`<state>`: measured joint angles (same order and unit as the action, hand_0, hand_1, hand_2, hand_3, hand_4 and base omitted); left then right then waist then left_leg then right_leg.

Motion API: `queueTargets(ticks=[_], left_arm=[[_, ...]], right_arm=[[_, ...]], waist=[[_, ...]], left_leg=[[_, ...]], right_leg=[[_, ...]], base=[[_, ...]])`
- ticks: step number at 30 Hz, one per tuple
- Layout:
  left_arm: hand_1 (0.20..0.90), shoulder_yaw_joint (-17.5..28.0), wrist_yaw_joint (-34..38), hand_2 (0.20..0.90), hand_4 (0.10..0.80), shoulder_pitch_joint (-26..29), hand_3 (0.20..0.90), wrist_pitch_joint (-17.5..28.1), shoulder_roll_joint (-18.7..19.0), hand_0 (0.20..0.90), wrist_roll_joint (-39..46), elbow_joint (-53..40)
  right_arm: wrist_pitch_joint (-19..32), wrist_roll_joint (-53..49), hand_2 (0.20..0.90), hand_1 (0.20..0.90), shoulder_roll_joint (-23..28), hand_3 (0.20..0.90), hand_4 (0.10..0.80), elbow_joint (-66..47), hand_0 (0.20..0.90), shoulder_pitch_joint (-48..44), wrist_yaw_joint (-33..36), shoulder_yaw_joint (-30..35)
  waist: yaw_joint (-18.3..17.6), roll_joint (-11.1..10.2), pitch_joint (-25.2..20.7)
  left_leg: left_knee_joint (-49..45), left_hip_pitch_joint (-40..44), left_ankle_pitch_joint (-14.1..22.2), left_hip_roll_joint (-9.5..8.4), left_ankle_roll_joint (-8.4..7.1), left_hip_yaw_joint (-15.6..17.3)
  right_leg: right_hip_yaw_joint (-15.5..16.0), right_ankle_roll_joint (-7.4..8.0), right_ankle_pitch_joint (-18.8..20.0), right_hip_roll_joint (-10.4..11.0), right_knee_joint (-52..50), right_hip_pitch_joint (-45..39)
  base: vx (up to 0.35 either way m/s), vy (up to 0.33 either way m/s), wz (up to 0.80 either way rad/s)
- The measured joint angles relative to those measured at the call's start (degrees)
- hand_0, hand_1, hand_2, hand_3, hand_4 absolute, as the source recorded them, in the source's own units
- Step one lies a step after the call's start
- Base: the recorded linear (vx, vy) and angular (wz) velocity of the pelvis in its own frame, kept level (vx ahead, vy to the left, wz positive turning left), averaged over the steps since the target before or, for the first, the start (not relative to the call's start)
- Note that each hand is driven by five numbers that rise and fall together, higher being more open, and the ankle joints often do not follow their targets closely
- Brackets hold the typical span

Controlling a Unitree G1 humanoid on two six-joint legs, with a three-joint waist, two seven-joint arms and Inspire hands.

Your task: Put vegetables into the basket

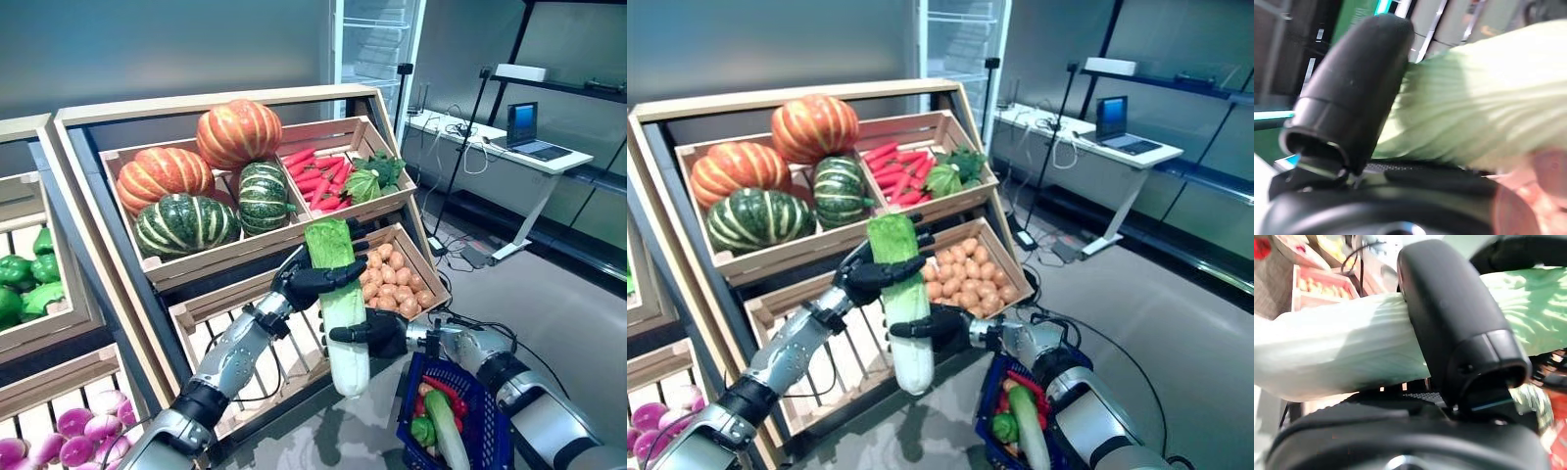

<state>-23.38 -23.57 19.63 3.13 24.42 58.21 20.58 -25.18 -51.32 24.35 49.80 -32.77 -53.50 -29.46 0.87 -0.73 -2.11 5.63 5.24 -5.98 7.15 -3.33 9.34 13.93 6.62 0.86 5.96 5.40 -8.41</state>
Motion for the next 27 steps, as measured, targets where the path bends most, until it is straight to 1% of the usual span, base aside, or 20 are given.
queueTargets(ticks=[2,3,5,6,7,9,11,13,16,18,22,23,24,25,27], left_arm=[[0.900,0.0,-0.6,0.900,0.800,-1.0,0.900,-0.1,0.4,0.900,-0.5,0.3],[0.900,0.1,-1.3,0.900,0.800,-1.5,0.900,-0.1,0.7,0.900,-1.3,1.2],[0.900,0.2,-1.8,0.900,0.800,-2.2,0.900,-0.1,1.5,0.900,-2.4,2.4],[0.900,0.8,-2.4,0.900,0.800,-2.9,0.900,-0.1,1.7,0.900,-2.4,2.6],[0.900,1.8,-3.2,0.900,0.800,-3.7,0.900,-0.1,1.7,0.900,-2.4,2.6],[0.900,5.5,-3.8,0.900,0.800,-6.2,0.900,0.3,1.8,0.900,-2.4,2.9],[0.900,8.2,-3.7,0.900,0.800,-7.6,0.900,0.9,2.0,0.900,-2.8,3.3],[0.900,11.1,-3.6,0.900,0.800,-8.7,0.900,2.0,2.0,0.900,-4.2,4.1],[0.900,12.2,-3.1,0.900,0.800,-8.8,0.900,2.7,2.1,0.900,-4.7,5.8],[0.900,12.7,-2.2,0.900,0.800,-8.8,0.900,2.7,2.1,0.900,-5.3,7.0],[0.900,12.7,-1.3,0.900,0.800,-8.8,0.900,2.9,1.6,0.900,-5.8,7.7],[0.900,12.6,-1.1,0.900,0.800,-8.6,0.900,3.1,1.4,0.900,-5.7,7.8],[0.900,12.0,-0.9,0.900,0.800,-7.2,0.900,4.4,1.5,0.900,-5.7,8.5],[0.900,11.3,-0.4,0.900,0.800,-4.6,0.900,5.6,1.7,0.900,-5.6,9.3],[0.900,9.7,0.4,0.900,0.800,1.2,0.900,6.4,2.2,0.900,-5.6,10.0]], right_arm=[[0.4,1.6,0.300,0.300,1.2,0.300,0.400,1.6,0.300,1.0,0.1,1.9],[0.8,1.6,0.300,0.300,2.2,0.300,0.400,2.8,0.300,2.4,0.3,3.9],[1.5,1.6,0.300,0.300,4.7,0.300,0.400,4.2,0.300,3.9,1.0,4.7],[1.5,1.5,0.300,0.300,5.8,0.300,0.400,4.4,0.300,5.9,2.0,7.3],[1.6,1.3,0.300,0.300,6.1,0.300,0.400,4.6,0.300,7.2,2.9,9.6],[2.3,1.3,0.300,0.300,7.9,0.300,0.400,5.8,0.300,10.5,6.3,15.0],[2.9,1.2,0.300,0.300,9.6,0.300,0.400,6.7,0.300,12.2,9.1,17.0],[4.6,1.1,0.300,0.300,10.0,0.300,0.400,8.0,0.300,15.0,13.4,22.1],[6.4,1.3,0.300,0.300,10.4,0.300,0.400,9.7,0.300,16.8,17.2,24.6],[7.0,1.4,0.300,0.300,10.5,0.300,0.400,11.6,0.300,17.2,20.0,24.6],[10.1,1.4,0.300,0.300,10.4,0.300,0.400,15.3,0.300,17.1,25.5,24.9],[10.9,1.4,0.300,0.300,10.4,0.300,0.400,16.0,0.300,17.0,27.1,24.9],[12.3,1.2,0.300,0.300,10.4,0.300,0.400,17.0,0.300,15.8,29.4,24.9],[13.5,1.2,0.300,0.300,10.4,0.300,0.400,17.9,0.300,13.4,31.9,24.9],[15.4,0.7,0.300,0.300,11.1,0.300,0.400,19.6,0.300,8.0,35.9,24.9]], waist=[[0.0,0.0,0.0],[0.0,-0.1,0.0],[0.0,-0.1,0.1],[-0.2,-0.1,0.4],[-0.2,-0.2,0.5],[-0.1,0.0,1.0],[-0.3,0.0,1.9],[-0.3,-0.2,3.0],[-0.2,-0.2,4.1],[-0.4,-0.3,4.5],[-0.3,-0.3,5.9],[-0.1,-0.3,6.4],[0.0,-0.2,8.4],[-0.1,0.0,11.1],[-0.6,0.5,15.6]], left_leg=[[0.0,0.1,0.1,0.11,-0.10,0.6],[0.0,0.1,0.2,0.10,-0.16,0.8],[0.0,0.1,0.3,0.09,-0.25,1.2],[0.0,0.1,0.3,0.15,-0.30,1.4],[0.0,0.2,0.3,0.15,-0.36,1.6],[0.0,0.4,0.6,0.14,-0.43,2.1],[0.0,0.7,0.7,0.15,-0.42,2.4],[0.0,0.8,0.7,0.24,-0.37,2.6],[0.0,0.9,0.8,0.24,-0.31,3.3],[0.0,1.0,0.8,0.22,-0.42,3.5],[-0.5,1.0,0.8,0.15,-0.50,3.7],[-1.5,0.1,1.1,0.22,-0.61,3.6],[-6.0,-2.8,2.8,0.75,-0.57,3.3],[-12.3,-7.2,5.0,1.42,-0.24,3.3],[-27.0,-17.6,10.0,2.92,1.15,3.2]], right_leg=[[-0.7,0.01,0.0,-0.1,0.0,0.3],[-0.8,0.02,0.0,-0.1,0.0,0.4],[-1.1,0.03,0.0,0.0,0.0,0.6],[-1.3,0.40,0.2,-0.1,0.0,0.7],[-1.4,0.45,0.3,-0.1,0.0,0.7],[-2.1,0.54,0.3,-0.1,0.0,0.9],[-2.4,0.57,0.3,-0.1,0.0,0.8],[-2.6,0.56,0.4,-0.1,0.0,0.8],[-2.8,0.61,0.4,-0.1,0.0,0.9],[-3.0,0.64,0.4,-0.1,0.0,0.9],[-3.3,0.66,0.5,0.0,-0.3,1.0],[-3.3,0.67,0.4,0.0,-1.0,1.8],[-3.1,0.46,-0.8,0.3,-4.6,4.2],[-3.0,0.26,-2.8,0.6,-10.0,7.8],[-2.6,-0.37,-8.1,2.0,-24.6,17.4]], base=[[-0.002,0.006,-0.14],[0.002,0.003,-0.09],[0.005,0.002,-0.10],[0.010,-0.001,-0.09],[0.014,-0.004,-0.09],[0.015,-0.014,-0.14],[0.013,-0.026,-0.10],[0.007,-0.031,-0.05],[0.000,-0.022,-0.05],[-0.001,-0.018,-0.05],[-0.129,-0.032,-0.02],[-0.354,-0.043,0.00],[-0.430,-0.040,0.05],[-0.455,-0.028,0.15],[-0.354,-0.016,0.29]])
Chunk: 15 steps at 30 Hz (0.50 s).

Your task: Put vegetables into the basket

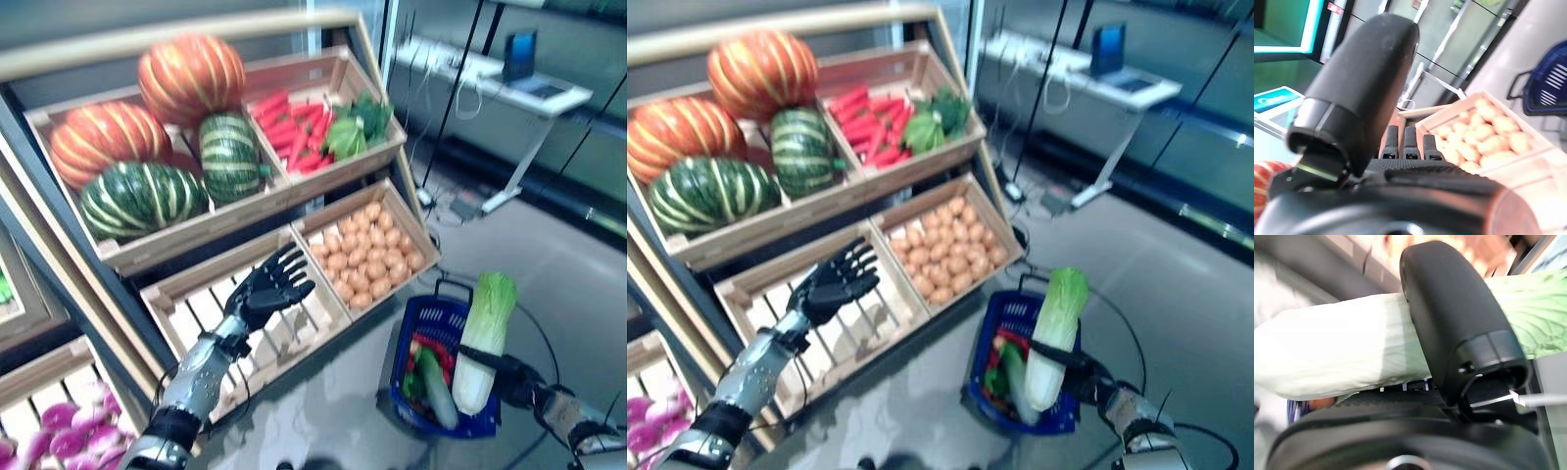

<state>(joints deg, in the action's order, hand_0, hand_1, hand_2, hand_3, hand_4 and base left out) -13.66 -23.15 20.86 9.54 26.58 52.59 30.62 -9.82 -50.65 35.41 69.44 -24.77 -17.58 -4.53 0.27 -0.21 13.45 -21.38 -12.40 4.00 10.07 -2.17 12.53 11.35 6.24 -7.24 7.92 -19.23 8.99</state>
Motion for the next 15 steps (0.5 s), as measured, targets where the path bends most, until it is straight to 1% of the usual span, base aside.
queueTargets(ticks=[1,2,3,4,5,6,7,8,10,11,12,14,15], left_arm=[[0.900,-1.1,0.7,0.900,0.800,3.1,0.900,1.0,0.0,0.900,0.0,0.1],[0.900,-2.0,1.0,0.900,0.800,4.9,0.900,1.3,0.0,0.900,0.0,0.4],[0.900,-2.5,1.2,0.900,0.800,5.7,0.900,1.4,0.0,0.900,0.0,0.4],[0.900,-3.5,1.6,0.900,0.800,6.7,0.900,1.8,0.0,0.900,0.1,0.5],[0.900,-3.9,1.8,0.900,0.800,7.1,0.900,2.2,-0.1,0.900,0.1,0.5],[0.900,-4.2,2.1,0.900,0.800,7.0,0.900,2.2,-0.1,0.900,0.1,0.8],[0.900,-5.5,2.4,0.900,0.800,6.9,0.900,2.7,0.1,0.900,1.0,1.4],[0.900,-6.3,2.4,0.900,0.800,6.9,0.900,3.6,0.5,0.900,2.4,1.3],[0.900,-6.2,2.9,0.900,0.800,7.1,0.900,4.7,0.5,0.900,3.9,1.3],[0.900,-6.4,3.3,0.900,0.800,7.0,0.900,4.7,0.5,0.900,4.0,1.3],[0.900,-6.4,3.8,0.900,0.800,7.0,0.900,4.7,0.5,0.900,4.1,1.3],[0.900,-6.5,4.6,0.900,0.800,6.9,0.900,4.8,0.5,0.900,4.4,1.3],[0.900,-6.4,4.7,0.900,0.800,6.9,0.900,5.7,0.5,0.900,5.2,1.1]], right_arm=[[1.4,-1.1,0.300,0.300,0.1,0.300,0.400,0.5,0.300,-3.3,2.9,0.0],[2.1,-1.9,0.300,0.300,0.1,0.300,0.400,0.6,0.300,-5.5,4.4,0.4],[2.6,-2.0,0.300,0.300,0.0,0.300,0.400,0.5,0.300,-6.7,5.1,0.8],[3.3,-2.1,0.300,0.300,0.0,0.300,0.400,0.5,0.300,-8.8,6.3,1.7],[4.5,-2.2,0.300,0.300,0.0,0.300,0.400,0.3,0.300,-11.0,7.6,2.0],[4.9,-2.3,0.300,0.300,0.1,0.300,0.400,0.0,0.300,-12.2,8.6,2.1],[4.9,-2.9,0.300,0.300,0.1,0.300,0.400,0.0,0.300,-13.2,10.0,2.0],[5.4,-3.9,0.300,0.300,0.6,0.300,0.400,0.0,0.300,-15.0,11.7,2.1],[7.1,-3.8,0.300,0.300,1.1,0.300,0.400,0.0,0.300,-18.3,14.5,2.3],[7.2,-3.8,0.300,0.300,1.2,0.300,0.400,0.0,0.300,-19.0,15.1,2.3],[7.2,-3.8,0.300,0.300,1.6,0.300,0.400,0.1,0.300,-20.4,16.2,2.2],[7.2,-3.8,0.900,0.900,2.1,0.900,0.800,0.2,0.900,-22.0,17.2,2.2],[7.2,-3.8,0.900,0.900,2.2,0.900,0.800,0.2,0.900,-22.7,17.9,2.2]], waist=[[-0.3,0.0,2.6],[-0.5,-0.1,4.3],[-0.7,0.1,5.1],[-0.9,0.1,5.8],[-0.9,0.3,7.1],[-0.7,0.3,8.1],[-0.3,0.7,8.3],[-0.3,1.0,9.1],[-0.2,1.7,12.2],[-0.2,2.0,12.5],[-0.1,2.7,13.4],[0.6,3.6,14.6],[0.7,4.4,15.0]], left_leg=[[-7.7,-4.8,3.3,0.19,0.70,-0.4],[-12.8,-8.0,5.8,0.14,0.97,-1.1],[-16.3,-10.1,7.2,0.10,1.00,-1.5],[-22.3,-14.1,9.9,0.07,1.47,-2.6],[-26.9,-17.3,11.5,0.08,1.80,-3.0],[-28.9,-19.1,12.0,-0.10,2.06,-3.1],[-31.5,-21.9,12.6,-0.54,2.18,-3.6],[-35.1,-25.1,13.8,-1.36,2.36,-4.9],[-40.4,-29.4,15.3,-1.61,2.89,-5.2],[-41.9,-31.2,15.7,-1.83,3.02,-5.4],[-44.7,-34.3,16.2,-1.98,3.56,-5.8],[-48.5,-37.9,17.5,-2.01,3.77,-5.8],[-50.4,-39.5,18.0,-2.02,4.13,-6.0]], right_leg=[[0.1,-0.02,-4.1,1.7,-8.9,4.9],[-0.4,-0.42,-7.2,2.9,-15.0,8.2],[-0.5,-0.35,-8.6,3.6,-18.9,10.1],[-1.3,-0.12,-11.6,5.0,-25.3,14.3],[-2.0,-0.08,-13.5,6.2,-30.5,17.6],[-2.6,-0.02,-14.3,6.9,-32.8,19.6],[-3.1,-0.76,-15.2,7.5,-35.6,22.6],[-3.4,-0.41,-16.5,8.2,-39.3,25.5],[-4.6,-0.38,-18.3,9.2,-45.1,29.9],[-5.0,-0.48,-18.7,9.6,-46.5,31.7],[-5.1,-0.60,-19.6,10.0,-49.4,34.5],[-6.4,-1.08,-20.9,10.3,-53.4,38.5],[-6.6,-0.85,-21.4,10.6,-55.2,39.8]], base=[[-0.202,-0.007,0.28],[-0.176,0.003,0.24],[-0.110,0.005,0.20],[-0.088,0.009,0.18],[-0.088,0.008,0.14],[-0.123,0.014,0.10],[-0.121,0.011,0.11],[-0.093,0.007,0.11],[-0.110,0.014,0.11],[-0.116,0.021,0.14],[-0.094,0.023,0.15],[-0.132,0.038,0.04],[-0.119,0.033,0.01]])
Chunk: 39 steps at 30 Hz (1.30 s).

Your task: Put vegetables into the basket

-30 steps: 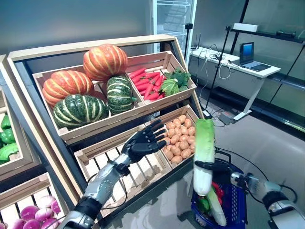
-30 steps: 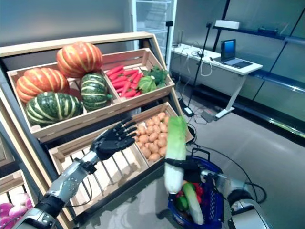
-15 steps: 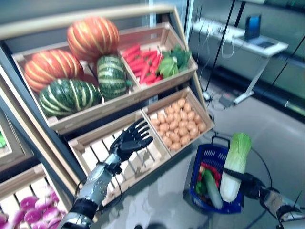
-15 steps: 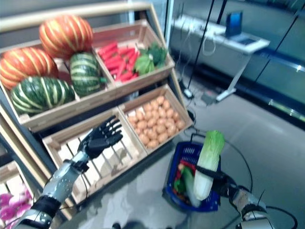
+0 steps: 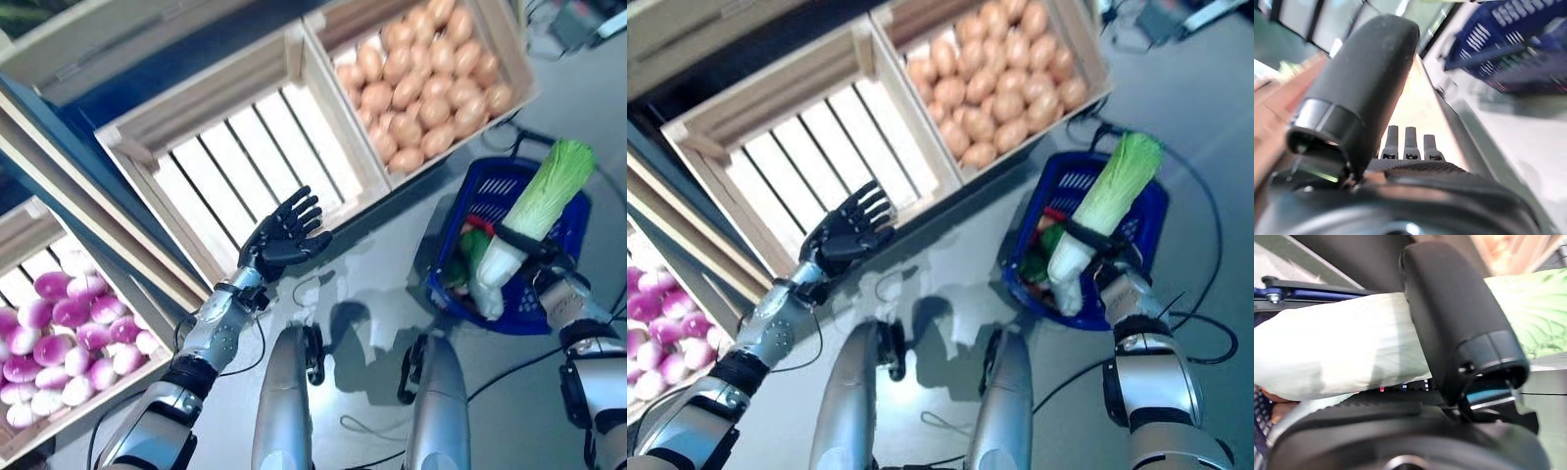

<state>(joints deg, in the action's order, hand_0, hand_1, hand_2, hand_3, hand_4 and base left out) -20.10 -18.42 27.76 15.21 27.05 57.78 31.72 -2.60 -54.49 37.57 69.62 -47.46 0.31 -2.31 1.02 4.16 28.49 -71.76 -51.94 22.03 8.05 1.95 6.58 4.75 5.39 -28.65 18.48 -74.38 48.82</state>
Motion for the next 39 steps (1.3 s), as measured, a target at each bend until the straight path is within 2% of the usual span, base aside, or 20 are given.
queueTargets(ticks=[2,7,11,20,25,26,29,34,37,38,39], left_arm=[[0.900,0.1,0.0,0.900,0.800,0.1,0.900,0.9,0.2,0.900,1.2,-0.9],[0.900,0.3,0.0,0.900,0.800,1.7,0.900,3.0,0.4,0.900,4.1,-3.4],[0.900,0.4,0.0,0.900,0.800,2.7,0.900,4.6,0.6,0.900,6.1,-5.2],[0.900,0.2,-0.6,0.900,0.800,2.9,0.900,4.1,0.6,0.900,6.1,-4.9],[0.900,0.2,-1.2,0.900,0.800,2.6,0.900,2.5,0.5,0.900,6.1,-4.3],[0.900,0.2,-1.3,0.900,0.800,2.3,0.900,2.5,0.5,0.900,6.1,-4.3],[0.900,0.2,-1.6,0.900,0.800,2.0,0.900,2.4,0.4,0.900,6.0,-4.2],[0.900,0.3,-1.9,0.900,0.800,1.3,0.900,1.1,-0.1,0.900,5.8,-2.8],[0.900,2.0,-2.0,0.900,0.800,-0.7,0.900,0.5,-0.7,0.900,1.9,-2.1],[0.900,2.8,-1.9,0.900,0.800,-1.3,0.900,0.2,-1.0,0.900,0.7,-2.1],[0.900,4.5,-1.5,0.900,0.800,-4.2,0.900,-0.1,-1.6,0.900,-2.5,-2.1]], right_arm=[[0.0,0.0,0.900,0.900,0.1,0.900,0.800,0.0,0.900,-0.9,1.1,-0.3],[-0.2,0.0,0.900,0.900,0.5,0.900,0.800,0.9,0.900,-4.1,5.9,-0.4],[-0.9,0.0,0.900,0.900,2.8,0.900,0.800,1.4,0.900,-5.7,8.8,-0.4],[-2.2,0.0,0.900,0.900,5.8,0.900,0.800,2.3,0.900,-5.8,9.6,-0.3],[-3.3,0.0,0.900,0.900,5.9,0.900,0.800,3.1,0.900,-5.4,9.6,-0.2],[-3.3,0.0,0.900,0.900,5.9,0.900,0.800,3.1,0.900,-5.1,9.6,-0.2],[-3.3,0.1,0.900,0.900,5.8,0.900,0.800,3.0,0.900,-4.3,9.6,0.1],[-3.2,0.1,0.900,0.900,2.9,0.900,0.800,1.7,0.900,-1.1,8.6,0.3],[-1.8,0.0,0.900,0.900,-3.7,0.900,0.800,-2.0,0.900,6.6,6.1,1.6],[-0.9,0.0,0.900,0.900,-5.2,0.900,0.800,-3.4,0.900,8.2,5.7,2.1],[0.5,-0.1,0.900,0.900,-9.5,0.900,0.800,-7.7,0.900,13.3,4.5,2.1]], waist=[[0.1,0.5,0.2],[0.5,1.1,0.6],[0.6,1.5,0.7],[0.2,1.5,0.6],[0.1,1.4,0.6],[0.1,1.3,0.5],[0.1,1.2,0.4],[0.3,-0.5,-0.8],[0.5,-3.7,-6.1],[0.5,-4.1,-6.2],[0.3,-5.1,-7.9]], left_leg=[[-2.3,-2.3,0.6,-0.09,0.20,0.0],[-8.5,-7.6,2.5,-0.03,0.79,-0.1],[-11.8,-11.2,3.2,0.21,0.86,-0.4],[-11.6,-10.2,3.6,0.95,1.01,-0.2],[-8.7,-6.0,3.7,1.48,0.74,-0.1],[-7.2,-4.4,3.5,1.75,0.51,0.2],[-2.3,0.4,2.6,1.96,-0.56,0.3],[12.6,13.0,-1.5,1.93,-1.95,2.1],[26.0,21.7,-5.9,1.80,-3.41,2.9],[28.8,24.2,-6.9,1.92,-3.65,2.9],[38.7,31.2,-10.6,1.88,-4.47,3.8]], right_leg=[[-0.6,-0.74,-1.0,0.5,-2.5,2.4],[-2.6,-0.41,-2.7,1.0,-8.6,7.9],[-3.5,-0.53,-3.4,1.0,-11.8,11.5],[-3.5,-0.51,-3.4,0.4,-11.3,10.8],[-2.5,-0.23,-3.2,-0.2,-7.9,6.4],[-2.3,0.60,-2.8,-0.3,-6.3,4.8],[-0.7,1.42,-1.5,-0.8,-1.1,-0.2],[3.0,1.39,2.8,-1.8,13.4,-12.5],[6.3,0.94,6.5,-3.6,25.9,-21.0],[7.0,0.76,7.6,-4.2,28.8,-23.6],[7.6,0.63,11.1,-6.3,38.6,-30.0]], base=[[-0.095,0.016,0.09],[-0.096,-0.003,0.01],[-0.069,0.003,0.00],[-0.006,0.002,-0.03],[0.023,-0.012,-0.05],[0.030,-0.005,-0.08],[0.069,-0.010,-0.05],[0.131,-0.019,-0.08],[0.296,-0.089,-0.03],[0.406,-0.055,-0.11],[0.345,0.001,-0.14]])
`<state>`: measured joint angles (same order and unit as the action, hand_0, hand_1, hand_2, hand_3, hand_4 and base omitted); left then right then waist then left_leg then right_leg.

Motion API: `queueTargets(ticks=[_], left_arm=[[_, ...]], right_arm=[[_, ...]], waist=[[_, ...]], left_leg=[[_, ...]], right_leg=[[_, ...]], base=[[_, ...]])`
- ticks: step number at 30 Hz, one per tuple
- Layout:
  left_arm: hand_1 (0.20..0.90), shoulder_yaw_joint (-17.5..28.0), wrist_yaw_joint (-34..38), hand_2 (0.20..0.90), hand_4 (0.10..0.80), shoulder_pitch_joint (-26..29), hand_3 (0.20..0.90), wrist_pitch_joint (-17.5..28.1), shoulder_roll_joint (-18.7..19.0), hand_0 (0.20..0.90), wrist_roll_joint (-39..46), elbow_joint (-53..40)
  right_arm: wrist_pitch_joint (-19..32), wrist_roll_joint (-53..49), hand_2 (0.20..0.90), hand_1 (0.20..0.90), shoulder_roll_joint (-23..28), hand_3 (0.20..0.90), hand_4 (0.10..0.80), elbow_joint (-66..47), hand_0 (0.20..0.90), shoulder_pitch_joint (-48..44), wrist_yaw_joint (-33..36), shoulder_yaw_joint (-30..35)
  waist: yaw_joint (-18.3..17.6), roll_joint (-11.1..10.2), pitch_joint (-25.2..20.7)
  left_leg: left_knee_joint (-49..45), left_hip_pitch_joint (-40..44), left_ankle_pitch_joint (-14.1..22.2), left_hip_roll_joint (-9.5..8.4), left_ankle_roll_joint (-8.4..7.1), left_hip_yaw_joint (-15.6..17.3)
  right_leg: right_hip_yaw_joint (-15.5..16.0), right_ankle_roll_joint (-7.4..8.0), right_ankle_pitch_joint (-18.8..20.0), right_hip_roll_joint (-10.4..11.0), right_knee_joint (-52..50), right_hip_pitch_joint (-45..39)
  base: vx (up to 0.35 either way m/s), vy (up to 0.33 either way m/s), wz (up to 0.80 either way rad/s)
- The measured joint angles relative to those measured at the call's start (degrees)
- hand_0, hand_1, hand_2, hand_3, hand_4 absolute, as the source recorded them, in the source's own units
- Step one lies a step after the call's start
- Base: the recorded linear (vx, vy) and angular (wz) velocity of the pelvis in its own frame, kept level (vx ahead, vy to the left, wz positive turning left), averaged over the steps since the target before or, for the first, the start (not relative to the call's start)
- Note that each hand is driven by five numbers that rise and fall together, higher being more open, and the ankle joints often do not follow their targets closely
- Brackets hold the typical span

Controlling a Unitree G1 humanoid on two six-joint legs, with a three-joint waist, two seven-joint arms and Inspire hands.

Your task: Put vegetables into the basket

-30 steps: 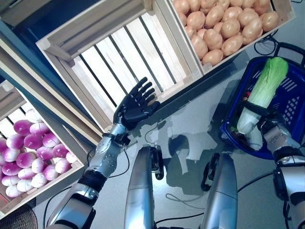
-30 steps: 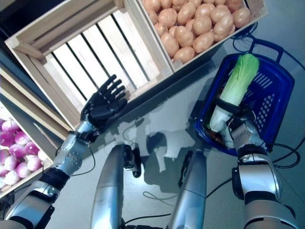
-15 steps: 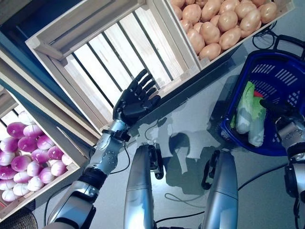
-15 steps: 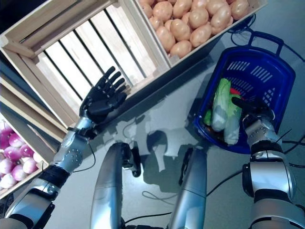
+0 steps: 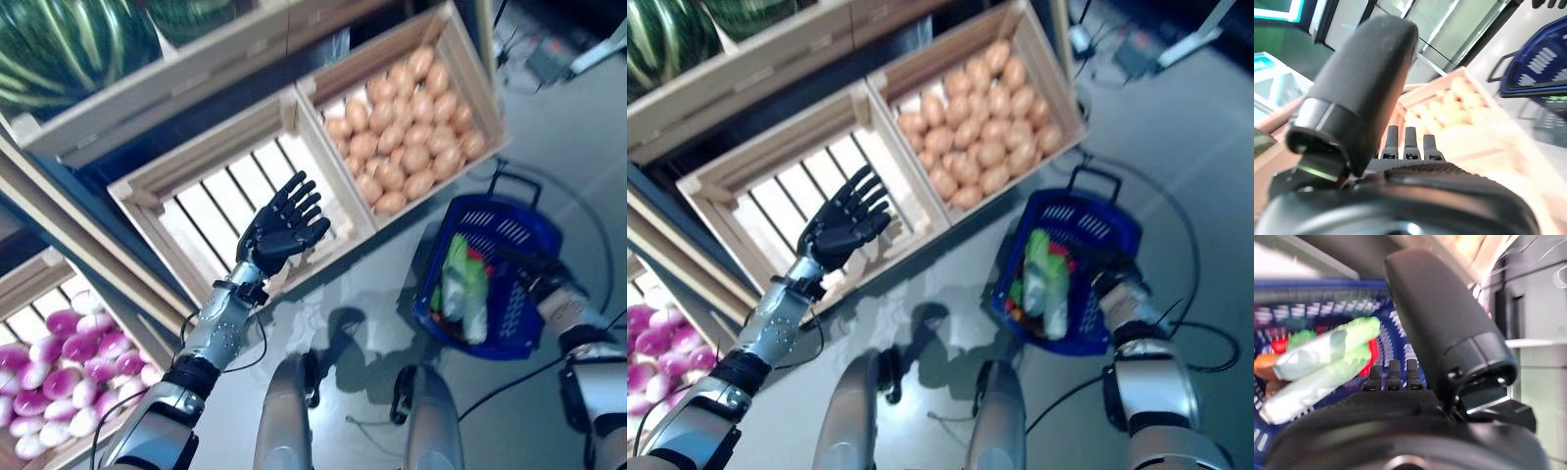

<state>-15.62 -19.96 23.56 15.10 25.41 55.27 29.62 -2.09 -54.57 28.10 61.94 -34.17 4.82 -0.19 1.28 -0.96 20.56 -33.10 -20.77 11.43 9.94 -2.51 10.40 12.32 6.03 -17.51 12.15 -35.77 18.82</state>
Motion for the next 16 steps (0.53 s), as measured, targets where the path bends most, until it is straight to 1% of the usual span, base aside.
queueTargets(ticks=[1,2,3,4,5,6,8,10,12,14,16], left_arm=[[0.900,1.0,0.2,0.900,0.800,-3.1,0.900,-0.2,-0.9,0.900,-1.6,0.0],[0.900,1.5,0.3,0.900,0.800,-6.2,0.900,-0.7,-1.9,0.900,-2.4,0.0],[0.900,1.6,0.4,0.900,0.800,-7.9,0.900,-1.0,-2.5,0.900,-3.3,0.0],[0.900,1.7,0.4,0.900,0.800,-11.2,0.900,-1.3,-3.7,0.900,-5.2,0.0],[0.900,1.7,0.4,0.900,0.800,-13.8,0.900,-1.8,-4.7,0.900,-6.5,0.0],[0.900,1.6,0.4,0.900,0.800,-15.7,0.900,-2.1,-5.5,0.900,-7.6,0.0],[0.900,1.6,0.3,0.900,0.800,-18.4,0.900,-2.2,-6.4,0.900,-8.1,0.2],[0.900,2.3,0.3,0.900,0.800,-21.6,0.900,-2.2,-7.1,0.900,-8.4,0.0],[0.900,3.5,0.4,0.900,0.800,-24.6,0.900,-2.2,-7.6,0.900,-8.4,0.1],[0.900,3.6,0.7,0.900,0.800,-25.7,0.900,-2.2,-7.8,0.900,-8.4,0.0],[0.900,3.6,1.3,0.900,0.800,-26.0,0.900,-2.2,-8.1,0.900,-8.4,-0.1]], right_arm=[[0.6,-0.2,0.900,0.900,-2.7,0.900,0.800,-2.5,0.900,3.9,-0.9,0.0],[0.9,-0.5,0.900,0.900,-4.9,0.900,0.800,-4.5,0.900,7.6,-1.6,0.0],[0.9,-0.5,0.900,0.900,-6.0,0.900,0.800,-5.5,0.900,9.5,-1.6,-0.1],[1.6,-0.5,0.900,0.900,-8.0,0.900,0.800,-6.7,0.900,13.0,-1.7,-0.2],[2.3,-0.5,0.900,0.900,-9.6,0.900,0.800,-8.3,0.900,16.2,-1.7,-0.4],[2.6,-0.6,0.900,0.900,-10.8,0.900,0.800,-9.6,0.900,18.7,-1.7,-0.6],[2.8,-0.7,0.900,0.900,-12.8,0.900,0.800,-11.4,0.900,21.9,-1.8,-0.8],[3.6,-2.3,0.900,0.900,-15.6,0.900,0.800,-14.8,0.900,26.0,-1.5,-1.1],[3.9,-2.5,0.900,0.900,-18.3,0.900,0.800,-18.3,0.900,29.8,-1.0,-3.3],[3.9,-2.7,0.900,0.900,-20.4,0.900,0.800,-20.7,0.900,32.0,-0.4,-6.1],[3.8,-2.7,0.900,0.900,-21.8,0.900,0.800,-23.0,0.900,32.7,1.0,-8.2]], waist=[[-0.1,-0.3,-2.7],[-0.1,-0.5,-5.2],[-0.1,-0.4,-6.5],[-0.1,-0.2,-9.0],[-0.2,-0.2,-11.0],[-0.2,-0.2,-12.5],[-0.2,-0.5,-13.9],[-0.2,-0.9,-14.5],[-0.4,-1.3,-15.0],[-0.4,-1.5,-15.2],[-0.4,-1.3,-15.3]], left_leg=[[6.6,4.1,-2.4,-0.17,-0.31,0.7],[12.7,8.0,-4.6,-0.51,-0.59,1.3],[16.4,10.7,-5.9,-0.81,-0.75,1.4],[23.9,15.7,-8.4,-1.37,-1.03,1.4],[29.0,19.1,-10.3,-1.82,-1.48,1.4],[32.2,21.0,-11.4,-2.16,-1.64,1.4],[35.4,23.0,-12.2,-2.55,-1.70,1.7],[37.4,25.0,-12.6,-2.99,-1.52,2.5],[38.1,26.3,-12.6,-3.23,-1.51,2.7],[38.1,26.4,-12.5,-3.37,-1.48,2.6],[38.1,26.4,-12.5,-3.36,-1.48,2.6]], right_leg=[[0.9,0.08,2.4,-1.1,6.7,-4.0],[1.2,0.17,4.7,-2.3,12.7,-7.7],[1.3,0.26,6.0,-3.0,16.3,-10.2],[1.8,0.45,8.8,-4.1,23.5,-14.9],[2.1,0.75,10.6,-4.9,28.7,-18.2],[2.1,0.91,11.7,-5.5,31.9,-20.2],[2.1,1.15,13.0,-5.8,35.6,-22.2],[2.0,1.48,13.3,-5.8,37.2,-23.8],[2.0,1.61,13.4,-5.7,38.1,-25.0],[2.0,1.69,13.5,-5.7,38.8,-25.5],[2.0,1.72,13.5,-5.7,38.9,-25.6]], base=[[0.353,0.024,-0.20],[0.226,0.031,-0.12],[0.145,0.039,-0.14],[0.129,0.039,-0.10],[0.113,0.044,-0.05],[0.095,0.044,-0.01],[0.075,0.044,-0.03],[0.066,0.046,-0.06],[0.044,0.032,-0.05],[0.056,0.025,0.01],[0.058,0.026,0.01]])
